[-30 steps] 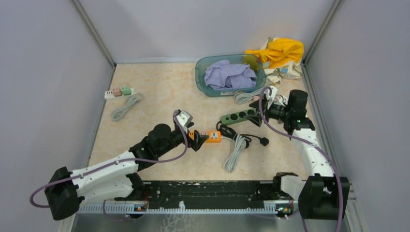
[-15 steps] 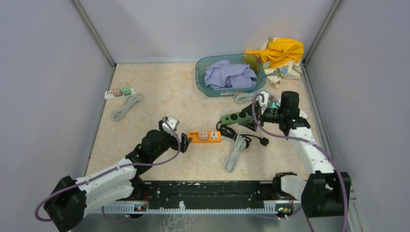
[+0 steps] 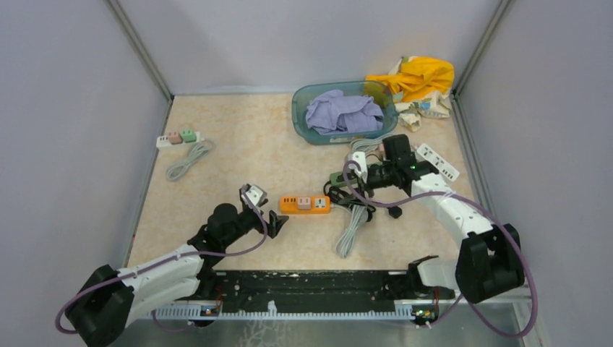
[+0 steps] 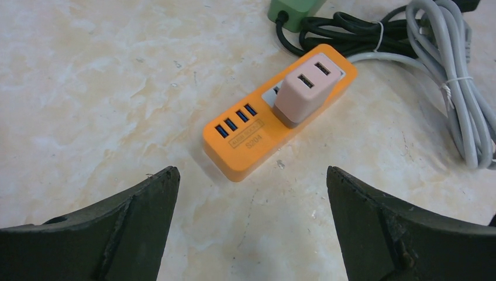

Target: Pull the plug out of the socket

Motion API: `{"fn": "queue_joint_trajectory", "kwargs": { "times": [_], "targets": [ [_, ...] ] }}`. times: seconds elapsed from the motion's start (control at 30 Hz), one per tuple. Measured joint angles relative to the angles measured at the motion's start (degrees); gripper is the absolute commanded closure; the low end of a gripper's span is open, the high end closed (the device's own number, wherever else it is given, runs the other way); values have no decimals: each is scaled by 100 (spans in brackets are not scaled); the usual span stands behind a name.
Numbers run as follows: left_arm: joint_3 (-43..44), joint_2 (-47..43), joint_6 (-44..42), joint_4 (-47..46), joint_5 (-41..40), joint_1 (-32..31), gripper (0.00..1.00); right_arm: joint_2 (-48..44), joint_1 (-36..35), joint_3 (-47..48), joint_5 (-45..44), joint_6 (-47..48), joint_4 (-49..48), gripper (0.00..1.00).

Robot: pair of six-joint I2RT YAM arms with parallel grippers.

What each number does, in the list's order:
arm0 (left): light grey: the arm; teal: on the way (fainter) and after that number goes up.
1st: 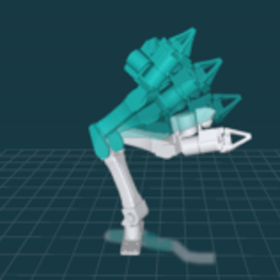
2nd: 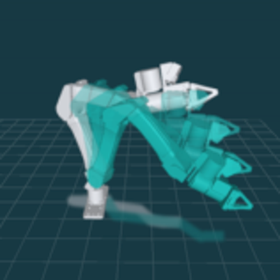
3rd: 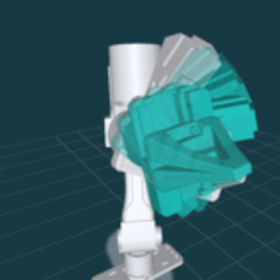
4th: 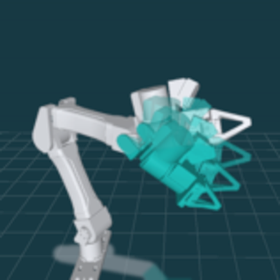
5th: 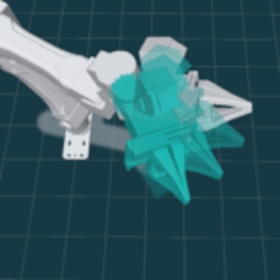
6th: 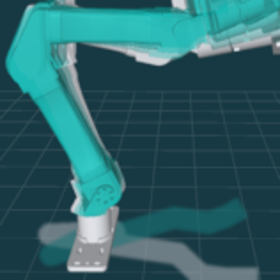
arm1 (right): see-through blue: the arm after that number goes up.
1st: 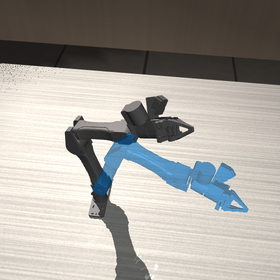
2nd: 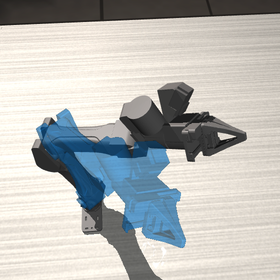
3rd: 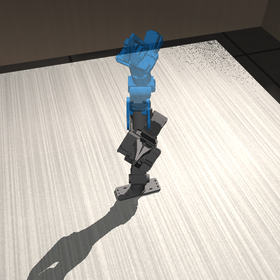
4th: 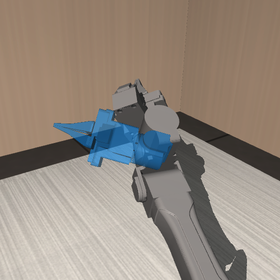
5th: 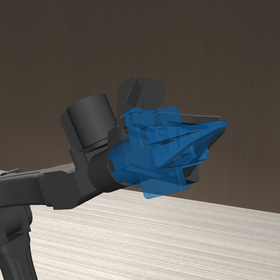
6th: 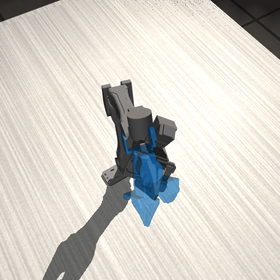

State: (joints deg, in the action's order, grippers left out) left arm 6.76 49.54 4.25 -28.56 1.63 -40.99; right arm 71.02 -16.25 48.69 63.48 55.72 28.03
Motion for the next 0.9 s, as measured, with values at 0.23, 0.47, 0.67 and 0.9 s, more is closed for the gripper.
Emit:
{"fn": "queue_joint_trajectory", "kwargs": {
  "times": [0.23, 0.47, 0.67, 0.9],
  "targets": [
    [-232, -15, 28, -345, 555, 0, 0, 647, -1169, 420, -833, 11, -61, 36],
    [-450, -251, 304, -535, 831, 0, 0, 1458, -1978, 813, -1652, -391, -409, 40],
    [-632, -525, 745, -706, 896, 0, 0, 1947, -2352, 1115, -2334, -682, -662, 46],
    [-632, -728, 984, -857, 892, 0, 0, 2415, -2671, 1379, -2756, -892, -802, 59]
  ]
}}
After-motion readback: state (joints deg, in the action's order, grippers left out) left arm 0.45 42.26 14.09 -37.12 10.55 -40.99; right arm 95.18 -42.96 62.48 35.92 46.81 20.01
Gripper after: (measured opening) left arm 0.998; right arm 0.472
